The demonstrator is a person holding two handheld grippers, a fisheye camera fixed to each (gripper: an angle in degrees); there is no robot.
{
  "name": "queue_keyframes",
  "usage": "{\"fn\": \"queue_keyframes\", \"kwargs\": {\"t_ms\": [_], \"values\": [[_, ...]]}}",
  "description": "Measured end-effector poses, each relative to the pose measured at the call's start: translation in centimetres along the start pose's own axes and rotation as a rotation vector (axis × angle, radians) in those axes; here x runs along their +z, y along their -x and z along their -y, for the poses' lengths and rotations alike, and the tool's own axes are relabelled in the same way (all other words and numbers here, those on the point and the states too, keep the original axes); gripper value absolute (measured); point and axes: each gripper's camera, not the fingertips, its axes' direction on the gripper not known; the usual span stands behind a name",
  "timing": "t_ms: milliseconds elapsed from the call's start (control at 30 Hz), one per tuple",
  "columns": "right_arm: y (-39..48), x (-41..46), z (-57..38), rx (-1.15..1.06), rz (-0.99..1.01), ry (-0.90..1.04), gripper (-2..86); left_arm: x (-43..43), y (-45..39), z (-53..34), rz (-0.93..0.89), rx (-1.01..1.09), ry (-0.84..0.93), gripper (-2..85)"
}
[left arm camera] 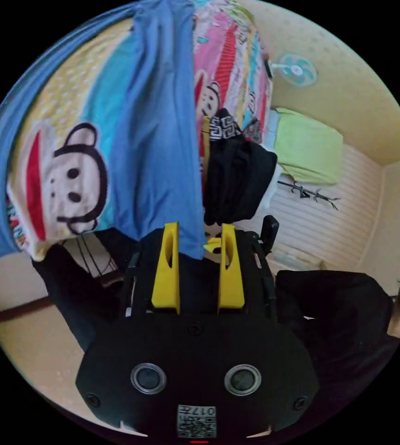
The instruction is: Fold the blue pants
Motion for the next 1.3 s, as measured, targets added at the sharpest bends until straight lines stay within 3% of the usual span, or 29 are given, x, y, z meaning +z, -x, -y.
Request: {"fn": "queue_keyframes", "kwargs": {"t_ms": [133,167,267,367,467,533,633,767,900,1067,1133,1200,1300], "values": [[2.1,-0.8,1.0,-0.083,0.157,-0.054,1.5,6.2,-2.2,1.2,0.156,0.016,0.138,13.5],[2.3,-0.7,1.2,-0.088,0.169,-0.055,1.5,7.8,-2.0,0.8,0.189,0.006,0.175,9.6],[2.0,-0.5,2.2,-0.099,0.189,-0.007,2.0,9.5,-2.3,-1.5,0.267,0.083,0.169,0.6],[1.3,-3.8,5.7,-0.194,0.174,0.014,2.8,9.2,-3.2,-3.6,0.42,0.13,0.126,-0.5],[0.6,-10.3,12.7,-0.282,0.165,-0.219,4.4,9.3,-4.0,-5.0,0.539,0.18,0.141,-0.8],[-1.5,-13.0,20.6,-0.226,0.043,-0.387,7.3,9.5,-4.5,-5.8,0.594,0.214,0.141,-0.8],[-6.5,-11.1,32.8,-0.066,-0.051,-0.361,10.0,9.4,-5.4,-7.6,0.653,0.284,0.125,-0.9],[-12.4,-4.5,45.5,0.161,-0.139,-0.239,16.0,6.7,-3.8,-10.2,0.52,0.301,0.093,-0.9],[-15.5,0.9,54.0,0.297,-0.138,-0.346,17.5,1.6,-0.5,-12.6,0.263,0.269,0.009,-0.9],[-14.5,4.7,61.1,0.258,-0.191,-0.463,14.2,-3.7,2.2,-14.9,0.041,0.277,-0.062,-0.9],[-11.3,5.4,63.1,0.228,-0.379,-0.6,4.6,-5.6,3.1,-15.8,-0.009,0.284,-0.075,-0.9],[-8.2,6.7,65.2,0.155,-0.445,-0.673,3.5,-9.2,5.4,-17.7,-0.134,0.274,-0.126,-0.9],[-3.9,11.5,71.7,-0.001,-0.393,-0.591,2.9,-14.8,10.9,-20.7,-0.325,0.197,-0.223,-0.9]]}}
